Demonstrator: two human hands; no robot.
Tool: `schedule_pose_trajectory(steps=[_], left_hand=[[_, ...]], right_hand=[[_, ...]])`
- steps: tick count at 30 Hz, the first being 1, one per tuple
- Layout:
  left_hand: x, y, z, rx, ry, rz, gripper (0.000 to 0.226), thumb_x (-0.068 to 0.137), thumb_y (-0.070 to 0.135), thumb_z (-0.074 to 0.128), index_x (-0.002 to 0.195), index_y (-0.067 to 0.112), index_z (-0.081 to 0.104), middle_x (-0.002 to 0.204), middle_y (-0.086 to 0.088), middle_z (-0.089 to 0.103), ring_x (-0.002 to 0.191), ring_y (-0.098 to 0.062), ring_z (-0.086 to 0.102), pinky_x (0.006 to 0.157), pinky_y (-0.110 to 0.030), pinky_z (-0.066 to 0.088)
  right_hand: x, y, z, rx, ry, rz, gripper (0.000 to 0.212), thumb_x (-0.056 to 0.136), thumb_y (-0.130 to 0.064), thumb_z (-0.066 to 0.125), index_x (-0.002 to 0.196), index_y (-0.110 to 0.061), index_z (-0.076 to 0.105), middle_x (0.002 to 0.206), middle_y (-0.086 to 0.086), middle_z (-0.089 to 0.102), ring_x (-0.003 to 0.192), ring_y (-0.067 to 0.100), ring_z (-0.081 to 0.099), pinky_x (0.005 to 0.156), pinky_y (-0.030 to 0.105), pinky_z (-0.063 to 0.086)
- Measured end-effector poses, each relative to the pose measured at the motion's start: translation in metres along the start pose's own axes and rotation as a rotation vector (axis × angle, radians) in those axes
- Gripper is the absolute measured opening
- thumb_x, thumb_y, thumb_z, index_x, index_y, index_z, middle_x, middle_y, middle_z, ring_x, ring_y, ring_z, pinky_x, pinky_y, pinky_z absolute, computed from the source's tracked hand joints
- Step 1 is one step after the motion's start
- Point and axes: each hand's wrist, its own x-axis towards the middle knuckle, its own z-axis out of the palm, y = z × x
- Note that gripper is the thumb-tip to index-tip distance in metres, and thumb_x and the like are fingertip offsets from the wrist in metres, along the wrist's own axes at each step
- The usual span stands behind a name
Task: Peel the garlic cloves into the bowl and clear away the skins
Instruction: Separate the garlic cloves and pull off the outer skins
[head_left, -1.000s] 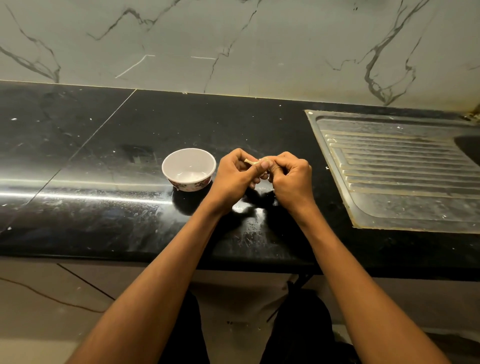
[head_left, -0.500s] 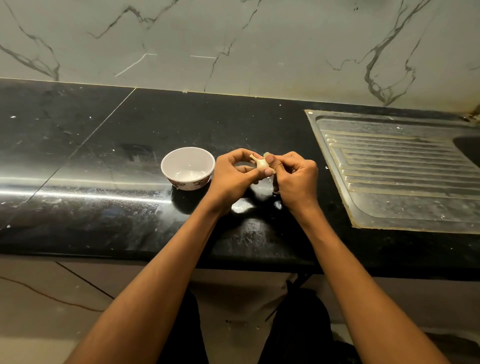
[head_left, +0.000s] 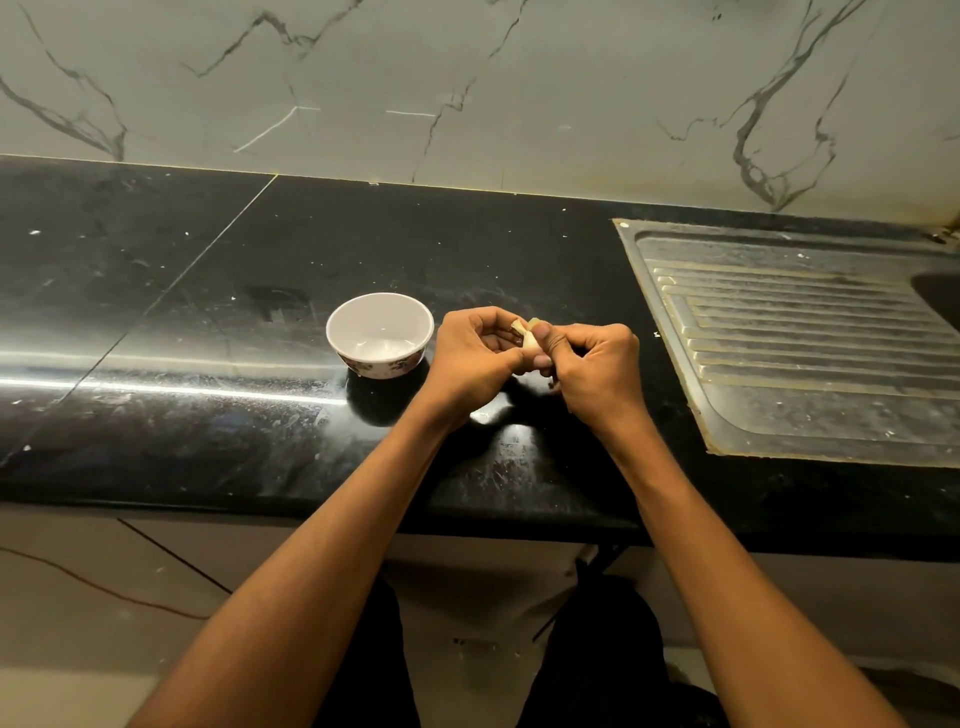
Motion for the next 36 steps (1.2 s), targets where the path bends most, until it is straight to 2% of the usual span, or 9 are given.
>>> schedule_pose_trajectory(steps=[2,4,7,11,13,18,27,32,36], left_hand=[[-0.001,0.001,0.001,0.004,-0.003,0.005,0.031,0.069,-0.015,0.084,0.092,0.001,0.070,0.081,-0.015,0.073,0.071,-0.014,0.073,0.069,-0.022,0.058],[-0.001,0.001,0.001,0.000,-0.009,0.005,0.031,0.071,-0.016,0.082,0.096,-0.003,0.070,0.083,-0.016,0.073,0.071,-0.013,0.073,0.069,-0.021,0.058],[-0.001,0.003,-0.001,-0.022,-0.018,0.016,0.031,0.075,-0.013,0.080,0.102,-0.008,0.067,0.088,-0.019,0.074,0.074,-0.015,0.074,0.071,-0.023,0.059],[0.001,0.004,-0.002,-0.061,-0.034,0.014,0.026,0.081,-0.011,0.075,0.102,0.000,0.066,0.087,-0.011,0.073,0.077,-0.013,0.071,0.074,-0.026,0.056],[0.002,0.002,-0.003,-0.089,-0.044,0.006,0.025,0.083,-0.012,0.072,0.102,0.001,0.064,0.087,-0.010,0.073,0.080,-0.017,0.070,0.079,-0.033,0.054],[0.003,0.002,-0.003,-0.097,-0.051,-0.004,0.025,0.080,-0.010,0.066,0.101,0.003,0.061,0.082,-0.005,0.069,0.072,-0.008,0.064,0.062,-0.020,0.047],[0.004,0.000,-0.002,-0.085,-0.053,0.003,0.031,0.069,0.002,0.062,0.099,0.005,0.061,0.080,-0.008,0.058,0.068,-0.006,0.054,0.060,-0.017,0.044],[0.006,-0.002,-0.002,-0.084,-0.058,0.004,0.030,0.068,0.002,0.062,0.098,0.008,0.062,0.087,-0.015,0.055,0.073,-0.013,0.050,0.060,-0.019,0.042],[0.006,-0.003,-0.002,-0.046,-0.058,0.004,0.028,0.068,0.004,0.063,0.095,0.011,0.062,0.087,-0.016,0.056,0.078,-0.022,0.049,0.061,-0.023,0.042]], right_hand=[[0.000,0.003,0.003,-0.066,0.030,-0.044,0.028,0.098,-0.025,0.071,0.077,-0.010,0.081,0.059,0.002,0.069,0.052,0.027,0.063,0.046,0.044,0.051],[0.000,0.002,0.003,-0.077,0.045,-0.068,0.027,0.099,-0.024,0.070,0.079,-0.010,0.082,0.060,0.001,0.069,0.052,0.026,0.063,0.047,0.045,0.051],[0.000,-0.003,0.002,-0.003,0.031,-0.019,0.028,0.101,-0.026,0.068,0.079,-0.012,0.080,0.058,-0.004,0.068,0.048,0.017,0.059,0.047,0.035,0.049],[0.001,-0.004,0.001,0.162,-0.049,0.129,0.033,0.106,-0.023,0.058,0.087,-0.001,0.073,0.060,0.016,0.062,0.045,0.020,0.051,0.040,0.028,0.042],[0.002,-0.004,0.000,0.221,-0.084,0.164,0.026,0.107,-0.014,0.054,0.097,0.000,0.073,0.064,0.015,0.063,0.046,0.018,0.051,0.038,0.026,0.043],[0.003,-0.002,-0.001,0.269,-0.174,0.201,0.020,0.106,-0.001,0.052,0.112,-0.004,0.070,0.072,0.007,0.065,0.053,0.012,0.054,0.045,0.024,0.047],[0.002,-0.004,-0.009,0.237,-0.156,0.169,0.012,0.099,0.006,0.055,0.104,-0.004,0.061,0.077,0.017,0.073,0.055,0.022,0.059,0.045,0.031,0.049],[0.003,-0.001,-0.014,0.145,-0.063,0.115,0.009,0.093,0.002,0.069,0.092,-0.003,0.076,0.075,0.013,0.076,0.054,0.021,0.064,0.047,0.029,0.052],[0.005,0.000,-0.012,0.193,-0.012,0.141,0.012,0.088,0.007,0.074,0.093,-0.002,0.080,0.089,0.012,0.074,0.062,0.024,0.072,0.057,0.031,0.060]])
